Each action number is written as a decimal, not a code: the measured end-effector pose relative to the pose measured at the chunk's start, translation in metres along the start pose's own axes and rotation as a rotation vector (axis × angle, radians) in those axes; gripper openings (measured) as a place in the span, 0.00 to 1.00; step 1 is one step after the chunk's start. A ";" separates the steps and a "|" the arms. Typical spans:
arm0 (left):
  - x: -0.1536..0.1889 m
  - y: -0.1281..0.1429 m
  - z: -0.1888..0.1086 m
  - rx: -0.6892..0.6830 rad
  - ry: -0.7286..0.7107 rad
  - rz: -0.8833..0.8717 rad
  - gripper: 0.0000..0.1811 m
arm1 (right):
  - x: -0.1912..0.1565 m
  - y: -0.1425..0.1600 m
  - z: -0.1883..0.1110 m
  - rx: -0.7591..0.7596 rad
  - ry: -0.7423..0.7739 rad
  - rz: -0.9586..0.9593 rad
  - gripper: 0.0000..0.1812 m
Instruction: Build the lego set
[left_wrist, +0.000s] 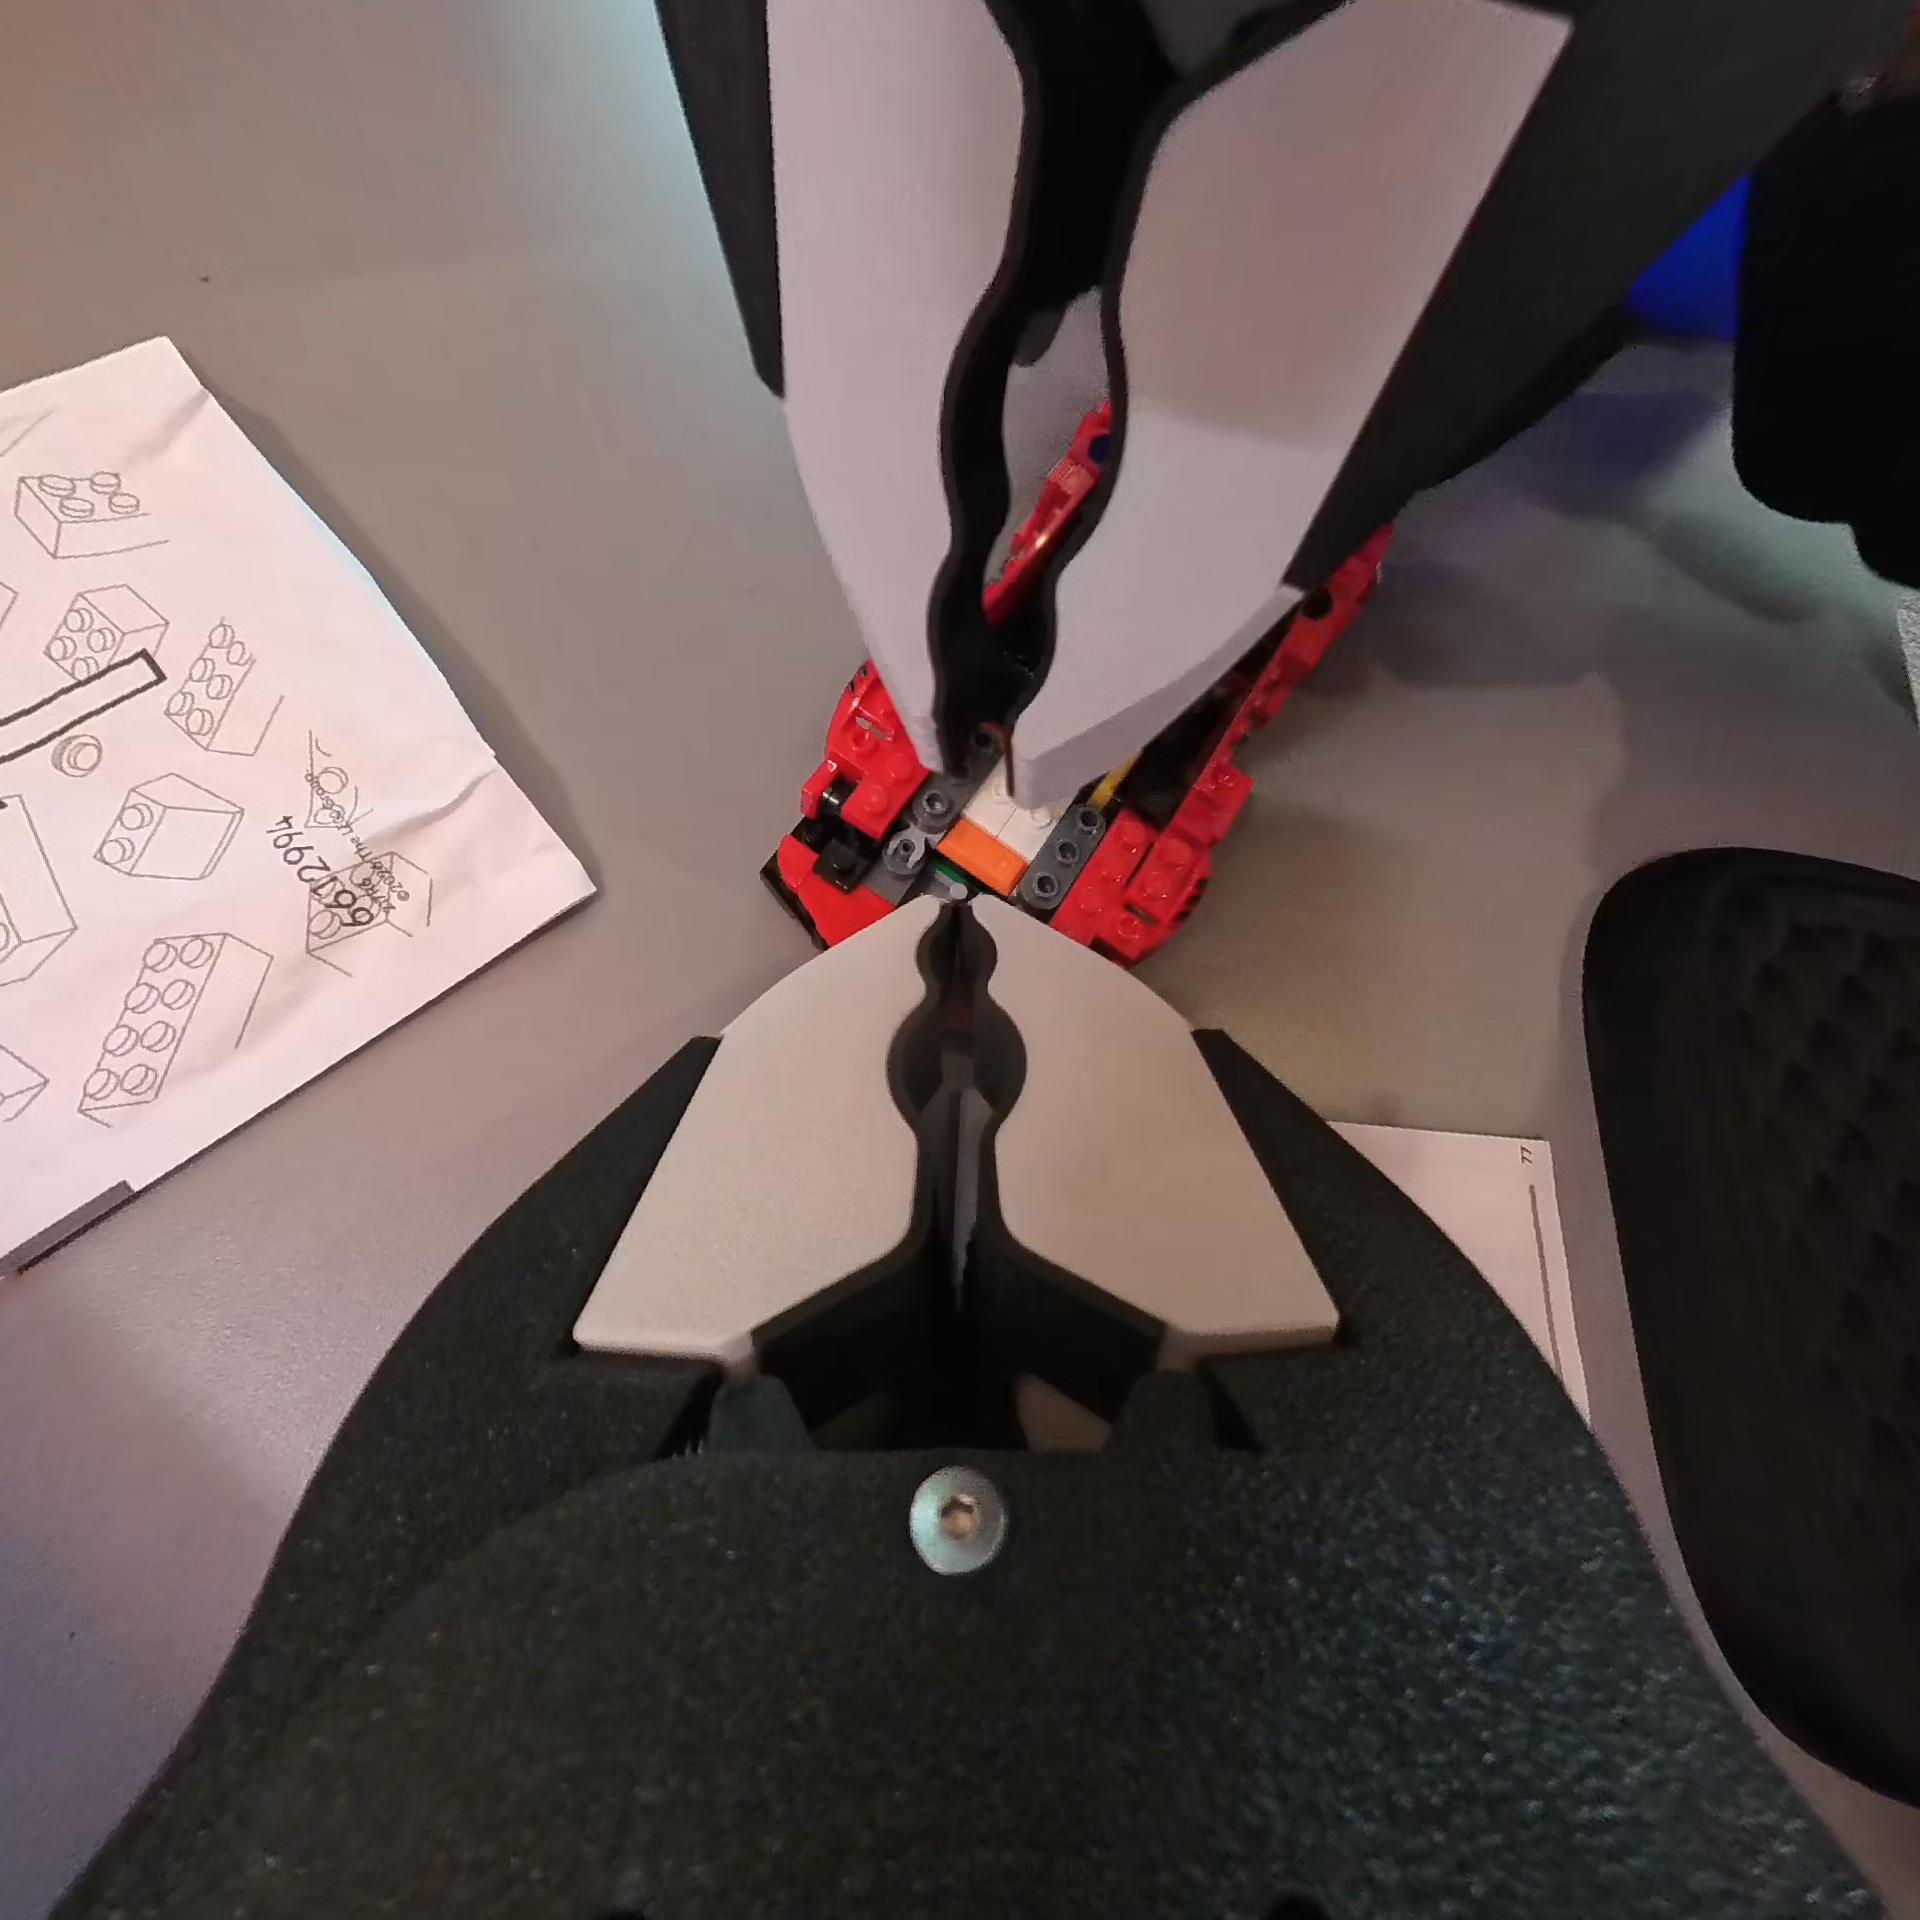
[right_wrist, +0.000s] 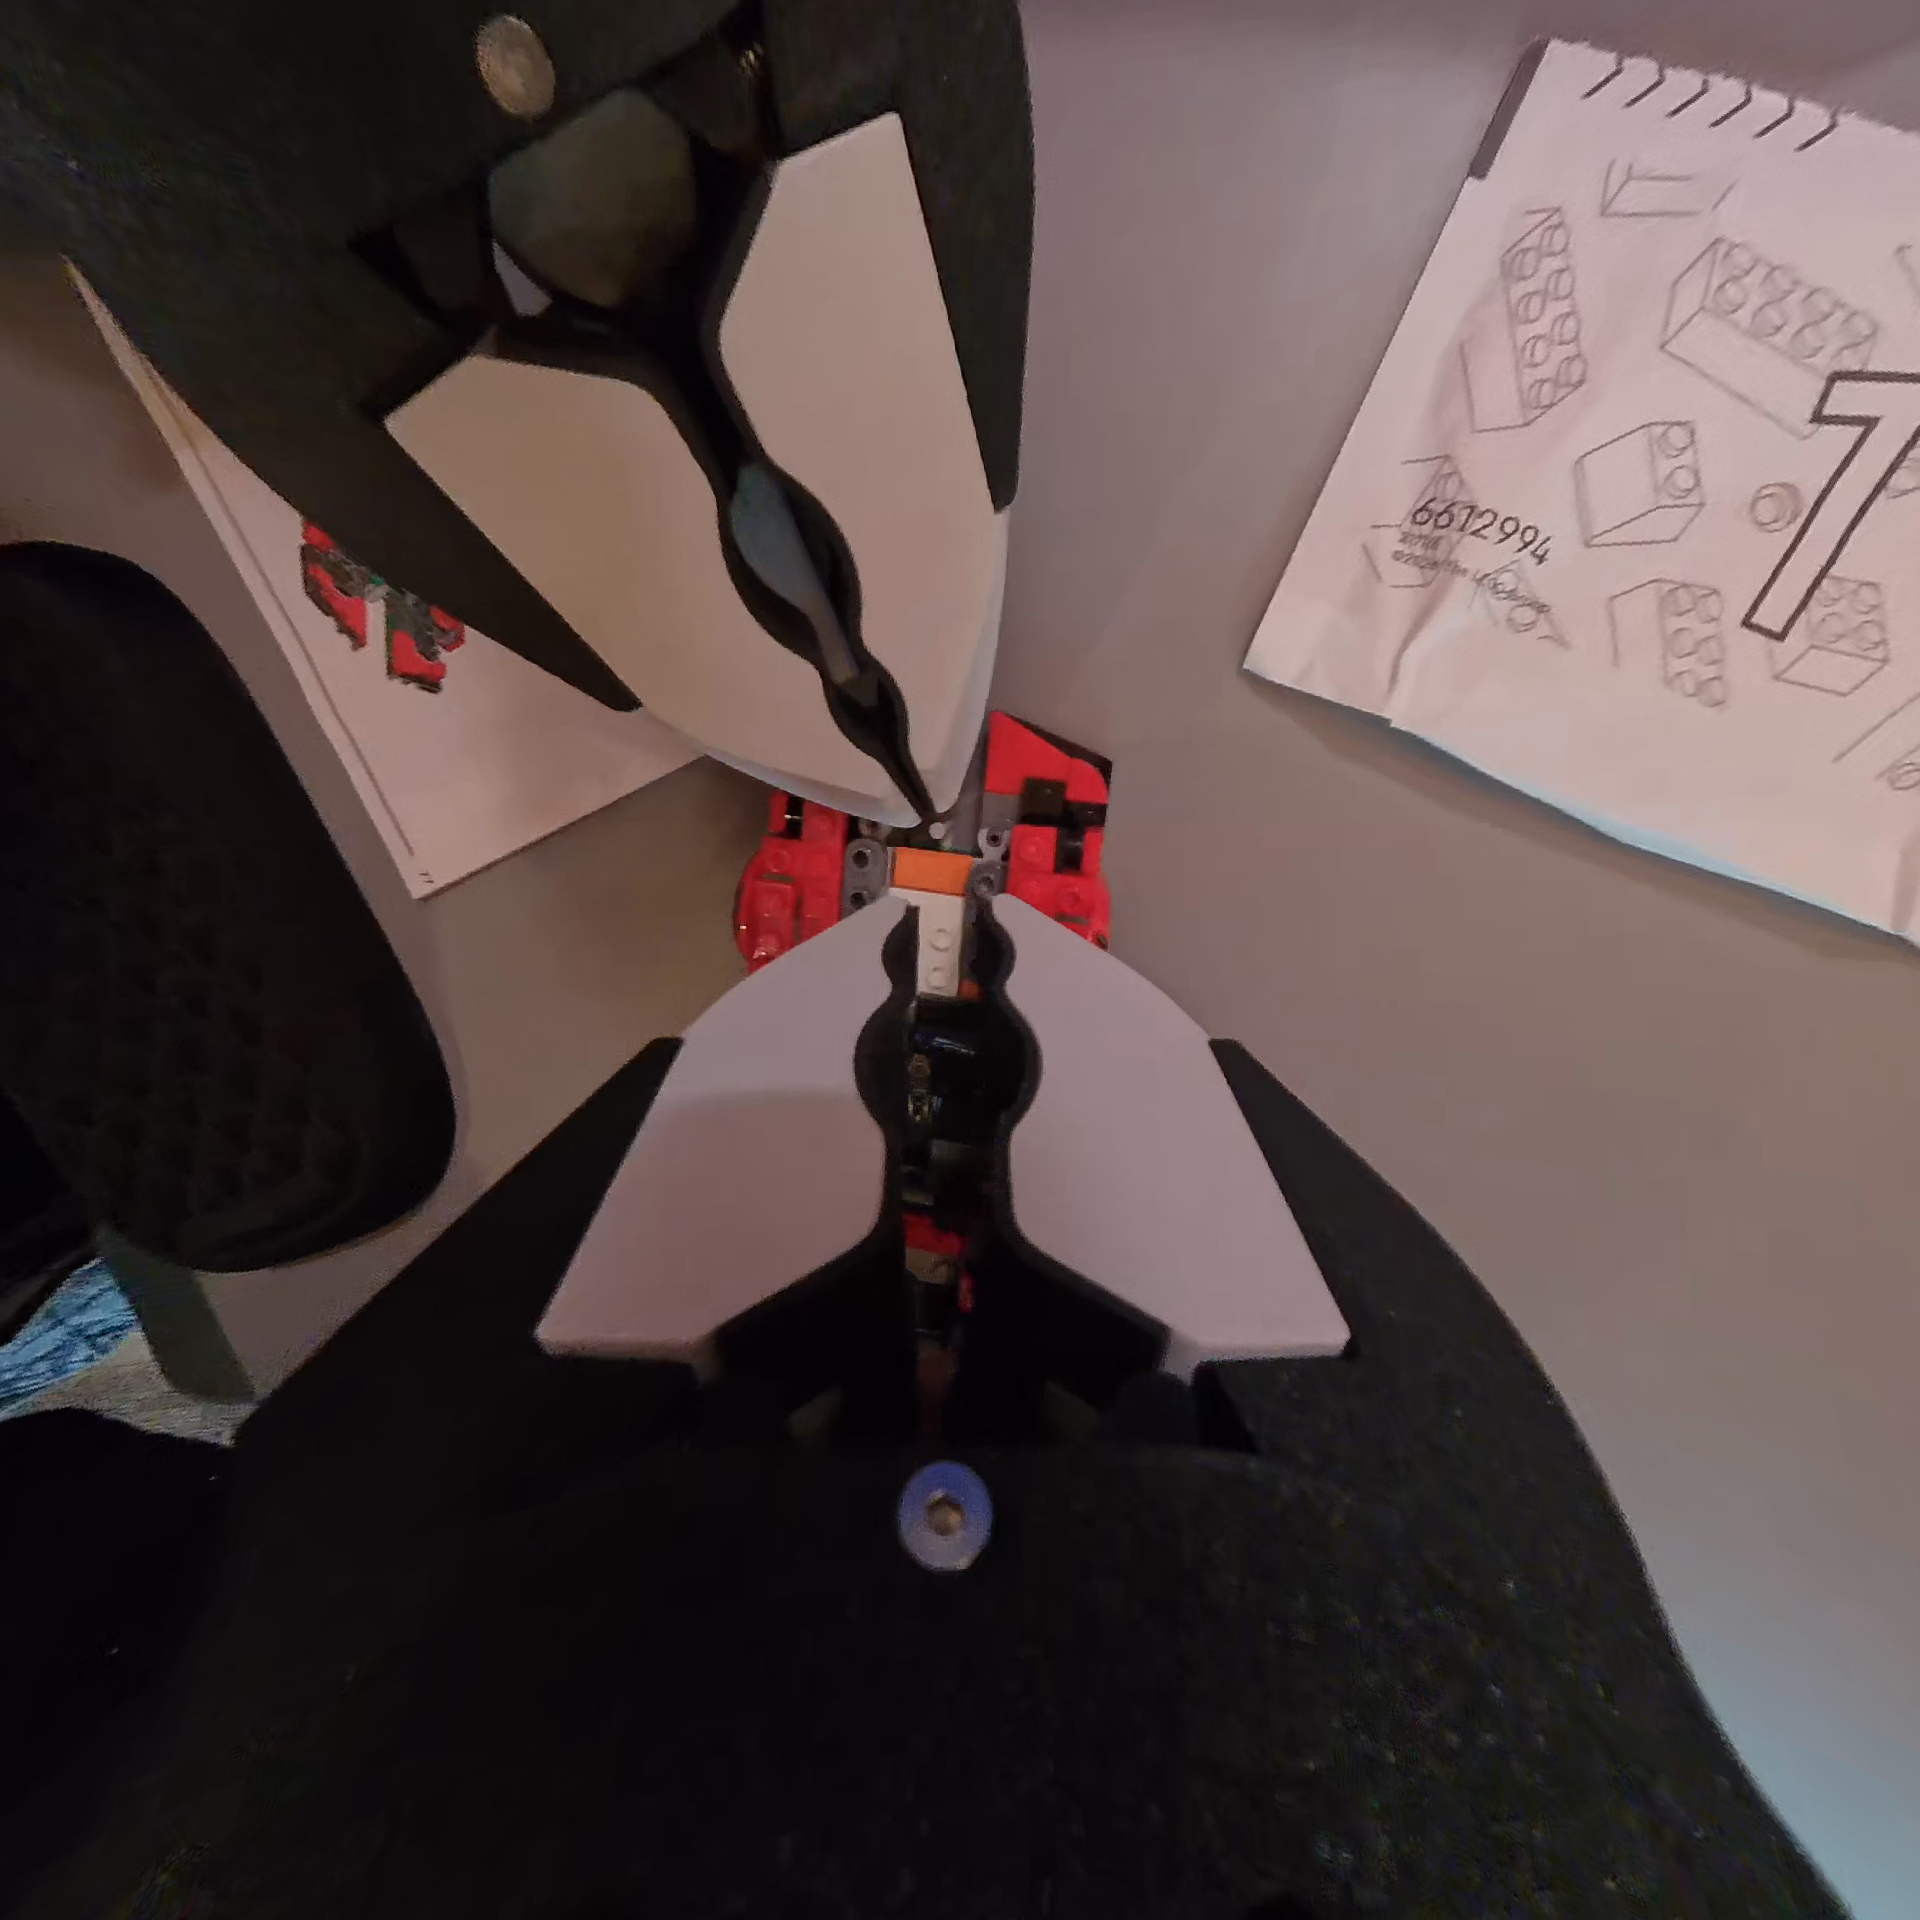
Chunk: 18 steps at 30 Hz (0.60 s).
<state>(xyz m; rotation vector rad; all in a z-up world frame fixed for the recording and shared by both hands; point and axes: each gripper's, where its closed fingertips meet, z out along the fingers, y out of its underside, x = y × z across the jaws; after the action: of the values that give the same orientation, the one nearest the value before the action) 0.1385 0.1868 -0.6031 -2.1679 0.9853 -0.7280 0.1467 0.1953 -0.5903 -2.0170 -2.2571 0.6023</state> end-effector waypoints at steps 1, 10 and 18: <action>0.000 0.000 0.000 0.001 0.000 0.002 0.00 | 0.001 0.000 0.000 -0.002 0.015 -0.015 0.08; 0.000 0.000 0.001 0.003 0.002 0.007 0.00 | 0.030 0.002 0.000 -0.049 0.184 -0.043 0.48; 0.000 -0.001 0.001 0.002 -0.002 0.020 0.00 | 0.031 0.003 0.005 -0.060 0.139 -0.015 0.48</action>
<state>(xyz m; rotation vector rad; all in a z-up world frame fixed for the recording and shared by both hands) 0.1398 0.1871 -0.6034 -2.1539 1.0036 -0.7169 0.1432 0.2240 -0.6026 -1.9986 -2.2332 0.3843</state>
